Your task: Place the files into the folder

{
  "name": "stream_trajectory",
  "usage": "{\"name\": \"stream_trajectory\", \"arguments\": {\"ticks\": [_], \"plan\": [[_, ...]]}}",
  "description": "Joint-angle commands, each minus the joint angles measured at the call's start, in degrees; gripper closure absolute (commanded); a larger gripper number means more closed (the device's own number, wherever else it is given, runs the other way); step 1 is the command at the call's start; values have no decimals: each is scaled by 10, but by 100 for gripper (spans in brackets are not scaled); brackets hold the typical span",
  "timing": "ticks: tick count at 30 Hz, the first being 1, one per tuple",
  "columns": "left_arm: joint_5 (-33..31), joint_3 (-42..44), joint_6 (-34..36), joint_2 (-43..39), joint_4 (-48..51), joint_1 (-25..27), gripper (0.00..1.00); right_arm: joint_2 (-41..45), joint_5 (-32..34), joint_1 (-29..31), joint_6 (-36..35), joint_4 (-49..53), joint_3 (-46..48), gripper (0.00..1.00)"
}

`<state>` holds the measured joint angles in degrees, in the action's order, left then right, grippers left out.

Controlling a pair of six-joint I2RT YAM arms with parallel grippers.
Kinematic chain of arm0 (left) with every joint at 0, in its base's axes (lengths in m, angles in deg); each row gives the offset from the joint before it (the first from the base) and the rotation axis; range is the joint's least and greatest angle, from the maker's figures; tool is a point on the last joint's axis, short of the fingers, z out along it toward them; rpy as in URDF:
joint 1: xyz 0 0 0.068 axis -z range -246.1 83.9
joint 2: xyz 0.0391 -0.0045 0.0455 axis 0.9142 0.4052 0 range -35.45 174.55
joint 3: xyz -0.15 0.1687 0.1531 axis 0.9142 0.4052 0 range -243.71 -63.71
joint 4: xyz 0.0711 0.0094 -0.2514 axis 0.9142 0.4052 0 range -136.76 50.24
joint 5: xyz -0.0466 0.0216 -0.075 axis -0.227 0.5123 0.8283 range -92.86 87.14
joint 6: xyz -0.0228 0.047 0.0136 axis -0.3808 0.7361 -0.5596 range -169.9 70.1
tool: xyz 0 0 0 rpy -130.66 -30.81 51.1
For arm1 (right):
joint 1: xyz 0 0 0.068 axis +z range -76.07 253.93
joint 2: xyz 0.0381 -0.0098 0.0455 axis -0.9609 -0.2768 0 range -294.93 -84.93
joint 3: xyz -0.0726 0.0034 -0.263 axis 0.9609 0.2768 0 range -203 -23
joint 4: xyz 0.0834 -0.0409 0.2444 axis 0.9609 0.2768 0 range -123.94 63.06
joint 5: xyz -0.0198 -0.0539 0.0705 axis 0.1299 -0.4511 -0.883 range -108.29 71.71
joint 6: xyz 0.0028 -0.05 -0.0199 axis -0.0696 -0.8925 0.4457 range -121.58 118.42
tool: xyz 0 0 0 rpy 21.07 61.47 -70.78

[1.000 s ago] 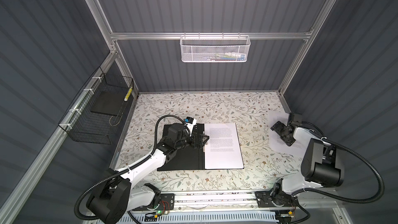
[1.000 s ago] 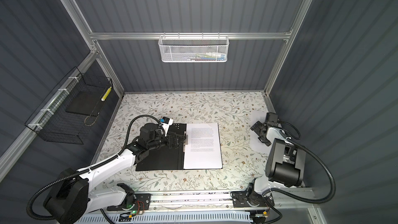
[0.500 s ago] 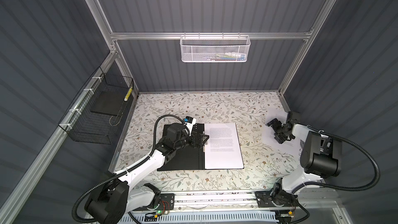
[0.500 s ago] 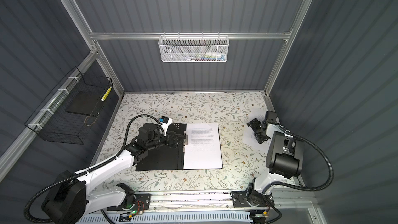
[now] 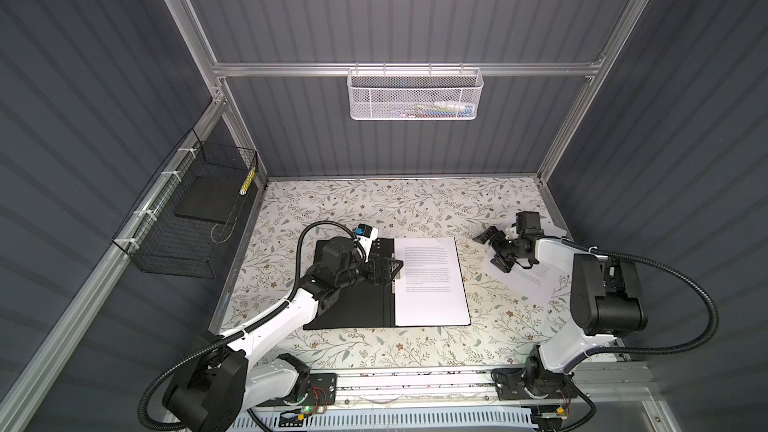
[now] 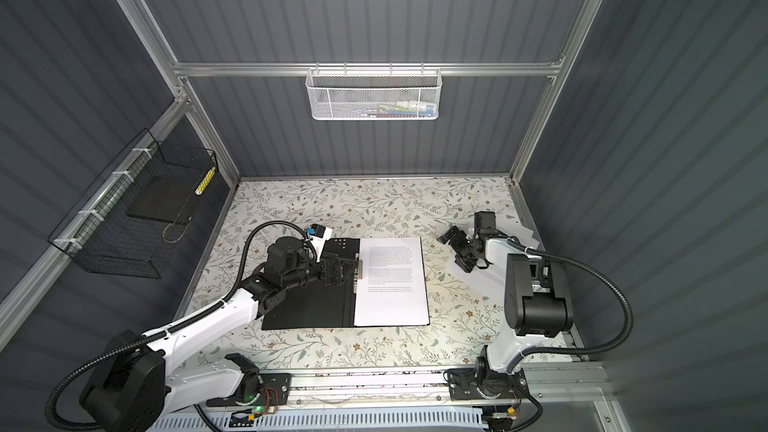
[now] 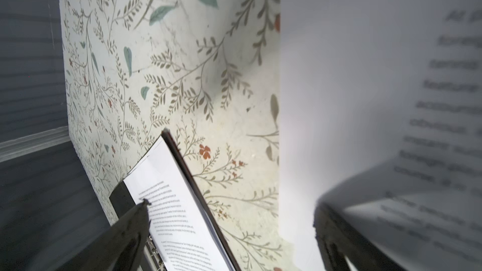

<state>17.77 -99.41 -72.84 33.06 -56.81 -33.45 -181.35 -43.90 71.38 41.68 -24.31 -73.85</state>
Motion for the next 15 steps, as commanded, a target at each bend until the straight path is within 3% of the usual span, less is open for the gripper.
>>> {"name": "stream_trajectory", "arguments": {"ticks": [1, 8, 15], "plan": [[27, -29, -9, 10, 3, 0, 0, 32, 34, -11, -24, 39, -9, 1], [43, -78, -3, 60, 26, 41, 0, -13, 83, -68, -40, 70, -57, 1], [23, -138, -2, 124, 55, 87, 0, -54, 10, -52, -13, 30, -50, 1]]}}
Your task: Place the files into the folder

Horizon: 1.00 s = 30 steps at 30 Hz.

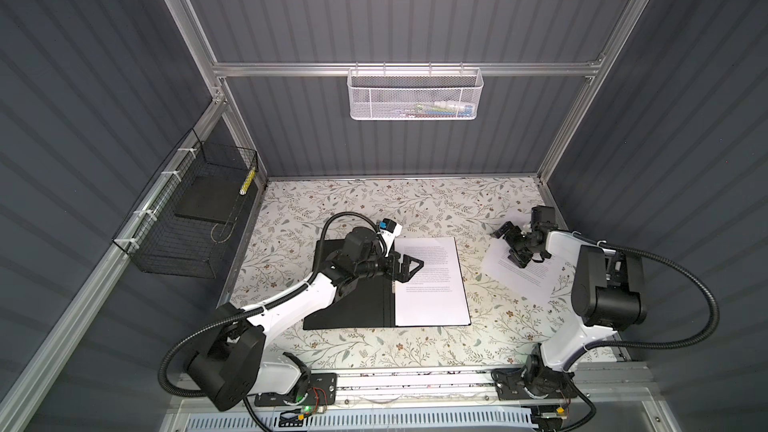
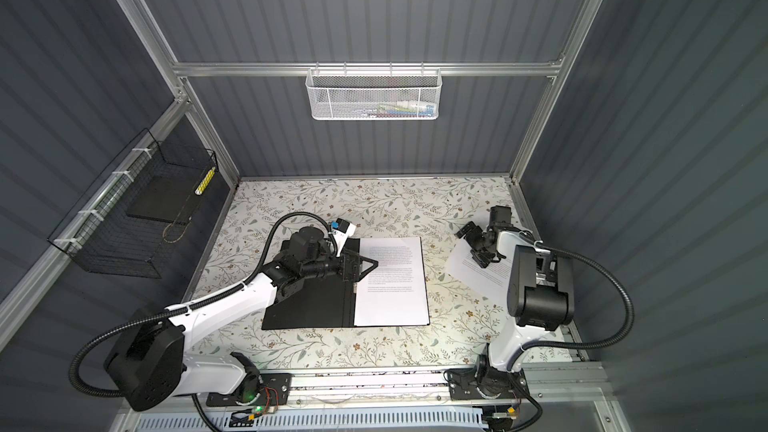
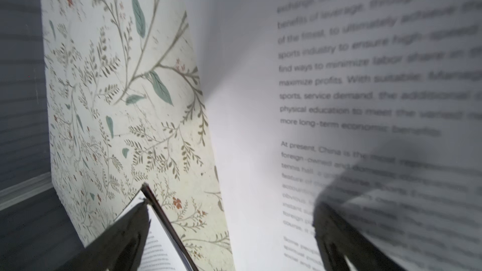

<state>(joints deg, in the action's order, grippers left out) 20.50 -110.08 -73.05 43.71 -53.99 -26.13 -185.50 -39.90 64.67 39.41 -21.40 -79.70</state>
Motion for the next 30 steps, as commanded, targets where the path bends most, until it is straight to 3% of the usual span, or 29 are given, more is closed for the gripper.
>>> {"name": "stream_trajectory", "arguments": {"ticks": [1, 13, 18, 21, 26, 30], "plan": [[-5, -41, 0, 29, 31, 19, 0, -11, -28, 27, 12, -1, 12, 1], [-6, -138, -10, 128, 69, 56, 1, -52, -91, 116, 55, -73, 20, 1], [0, -184, -1, 182, 88, 68, 3, -61, -117, 145, 33, -89, 5, 1], [4, -223, 7, 227, 105, 83, 7, -23, -120, 134, -4, -90, -4, 1], [12, -303, 13, 302, 119, 109, 19, 60, -49, 59, -34, -89, 1, 1], [6, -387, 12, 373, 129, 122, 31, 35, -20, -22, -24, -74, -20, 1]]}}
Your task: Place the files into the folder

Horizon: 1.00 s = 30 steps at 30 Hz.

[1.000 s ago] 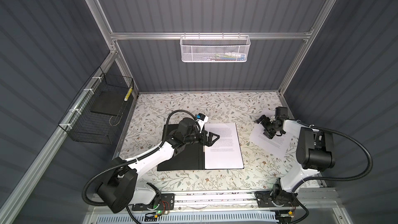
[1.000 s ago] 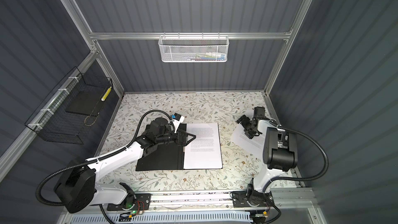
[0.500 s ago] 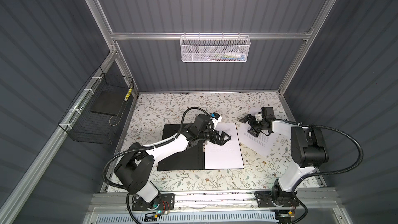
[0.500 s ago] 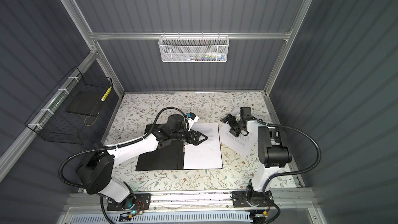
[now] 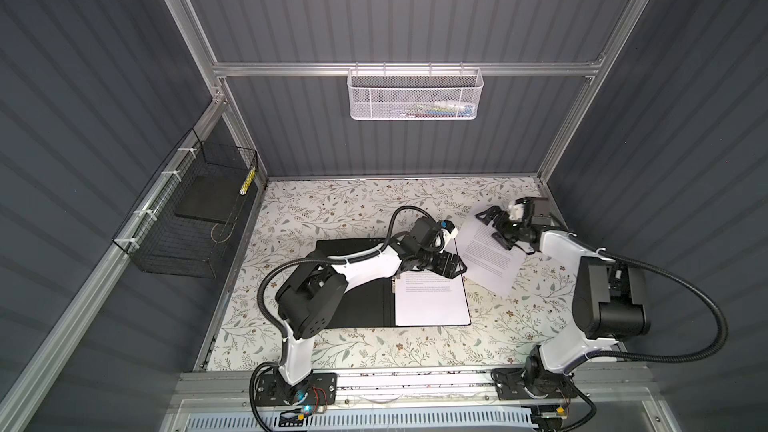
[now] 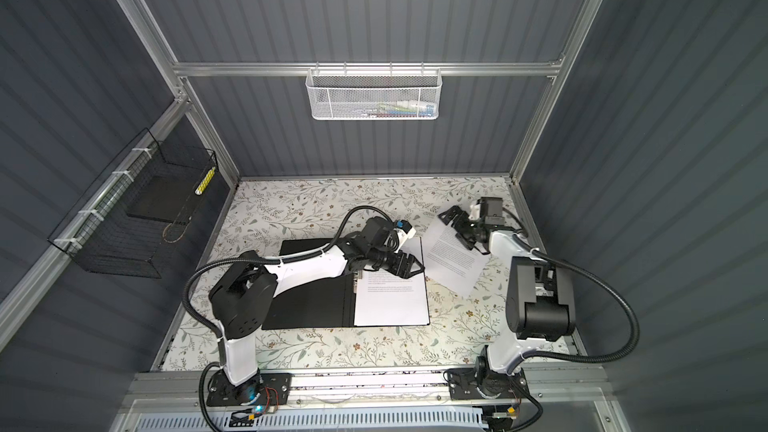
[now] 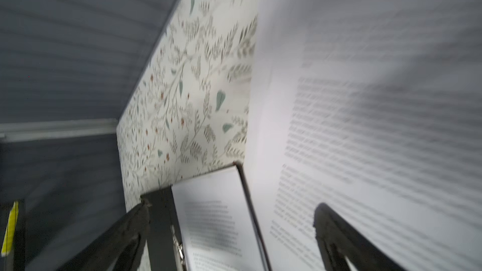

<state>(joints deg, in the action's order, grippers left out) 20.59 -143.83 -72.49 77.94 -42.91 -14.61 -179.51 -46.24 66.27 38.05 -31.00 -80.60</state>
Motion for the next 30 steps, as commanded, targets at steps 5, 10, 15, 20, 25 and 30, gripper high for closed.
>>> {"name": "stream_trajectory", "arguments": {"ticks": [5, 10, 15, 20, 25, 30], "plan": [[-7, -151, 6, 116, 44, 15, 43, -59, 111, -86, -8, 39, -37, 1], [-12, -231, 4, 181, 61, 18, 43, -102, 129, -106, 0, 46, -72, 1], [-7, -283, 2, 230, 75, 19, 43, -153, 105, -115, 2, 39, -114, 1], [-1, -308, -1, 262, 85, 19, 43, -184, 107, -125, 1, 43, -150, 1], [0, -307, -3, 275, 87, 19, 43, -217, 108, -134, 0, 60, -186, 1], [0, -309, -3, 284, 99, 19, 43, -250, 93, -138, 1, 93, -222, 1]]}}
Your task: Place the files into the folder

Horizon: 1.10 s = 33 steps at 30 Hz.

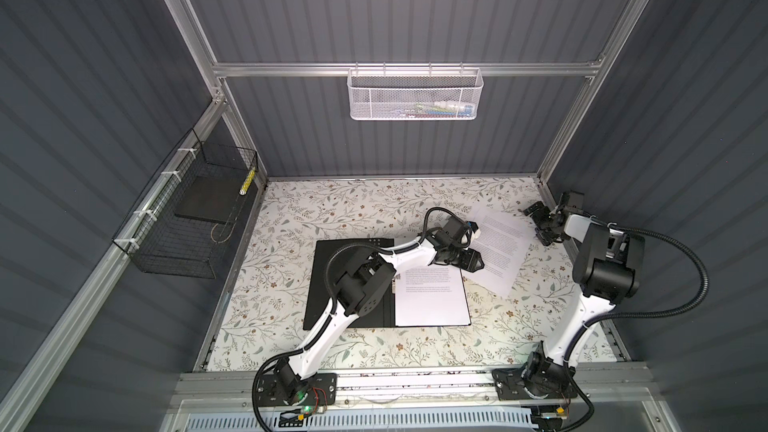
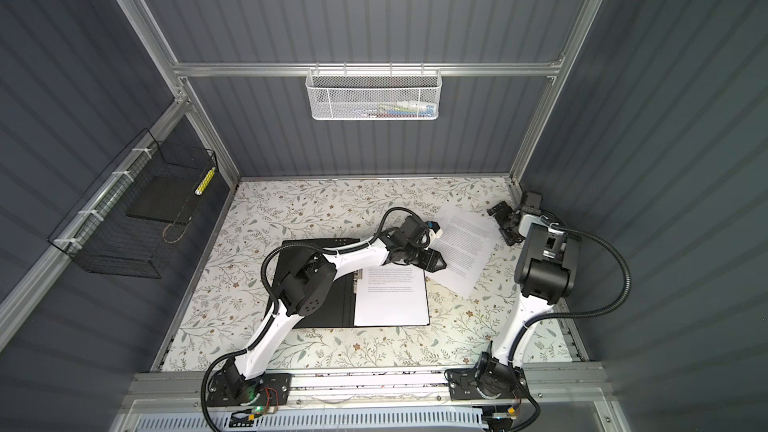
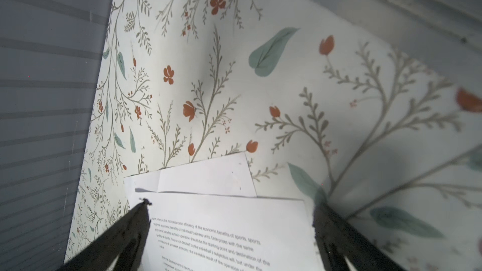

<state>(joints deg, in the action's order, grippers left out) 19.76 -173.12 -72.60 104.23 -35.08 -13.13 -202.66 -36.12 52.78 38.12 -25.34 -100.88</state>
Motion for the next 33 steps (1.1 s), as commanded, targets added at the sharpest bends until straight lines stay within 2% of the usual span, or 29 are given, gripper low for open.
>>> {"name": "stream_trajectory", "arguments": {"ticks": [1, 10, 17, 26, 30, 33], "plan": [[9, -16, -2, 22, 22, 4, 43, -25, -20, -3, 0, 43, -27, 1], [14, -26, -3, 30, 25, 4, 43, -44, -70, 5, 1, 91, -49, 1], [17, -35, -3, 38, 28, 4, 43, -25, -117, 18, -9, 92, -21, 1], [14, -41, -9, 55, 31, 4, 43, 89, -186, 17, 16, 9, 107, 1], [14, -37, -12, 56, 28, 4, 43, 135, -189, 18, 15, -4, 141, 2], [14, -29, -14, 52, 23, 4, 43, 163, -169, 19, 5, -6, 164, 6]]}}
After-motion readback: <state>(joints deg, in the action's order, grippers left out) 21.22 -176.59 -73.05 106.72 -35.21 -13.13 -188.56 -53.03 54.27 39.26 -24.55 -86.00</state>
